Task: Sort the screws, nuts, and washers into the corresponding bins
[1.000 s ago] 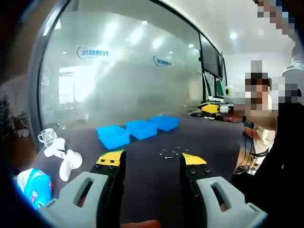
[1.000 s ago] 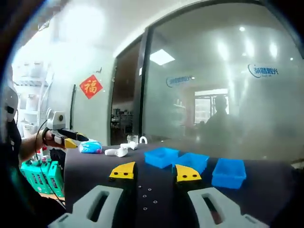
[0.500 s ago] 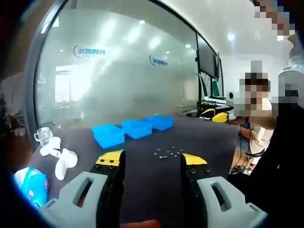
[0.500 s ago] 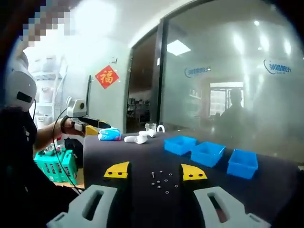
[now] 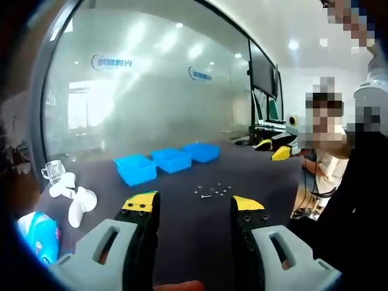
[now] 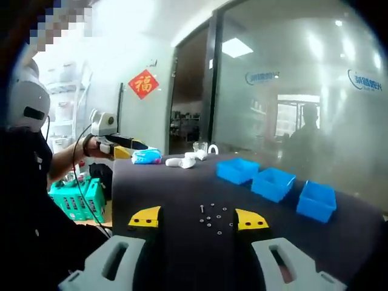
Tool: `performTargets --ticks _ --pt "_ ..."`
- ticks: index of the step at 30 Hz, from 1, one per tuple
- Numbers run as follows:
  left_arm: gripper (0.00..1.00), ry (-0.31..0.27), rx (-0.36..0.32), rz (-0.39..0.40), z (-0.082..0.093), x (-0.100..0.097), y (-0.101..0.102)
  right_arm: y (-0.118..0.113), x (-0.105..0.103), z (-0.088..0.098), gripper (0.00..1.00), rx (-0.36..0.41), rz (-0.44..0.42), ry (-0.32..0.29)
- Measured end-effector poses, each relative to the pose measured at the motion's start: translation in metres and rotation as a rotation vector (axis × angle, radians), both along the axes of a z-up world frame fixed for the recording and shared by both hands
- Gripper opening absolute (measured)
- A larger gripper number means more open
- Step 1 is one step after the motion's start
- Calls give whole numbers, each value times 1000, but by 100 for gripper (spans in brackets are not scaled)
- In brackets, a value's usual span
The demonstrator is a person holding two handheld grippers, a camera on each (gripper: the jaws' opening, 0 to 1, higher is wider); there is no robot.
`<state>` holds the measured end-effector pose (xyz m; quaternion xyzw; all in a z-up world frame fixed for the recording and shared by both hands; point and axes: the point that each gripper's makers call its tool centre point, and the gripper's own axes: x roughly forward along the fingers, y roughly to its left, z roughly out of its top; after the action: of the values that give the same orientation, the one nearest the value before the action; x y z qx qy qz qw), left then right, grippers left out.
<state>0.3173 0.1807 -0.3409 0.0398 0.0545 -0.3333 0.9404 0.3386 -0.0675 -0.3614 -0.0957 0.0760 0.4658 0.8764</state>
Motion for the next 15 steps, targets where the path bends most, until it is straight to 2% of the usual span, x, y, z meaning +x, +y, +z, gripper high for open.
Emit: performTargets --ticks 3,15 --pt "46 17 16 -8 -5 1 -3 1 1 -6 41 -58 29 12" --pt "46 41 33 -26 -10 1 -8 9 2 -16 41 -169 92 44"
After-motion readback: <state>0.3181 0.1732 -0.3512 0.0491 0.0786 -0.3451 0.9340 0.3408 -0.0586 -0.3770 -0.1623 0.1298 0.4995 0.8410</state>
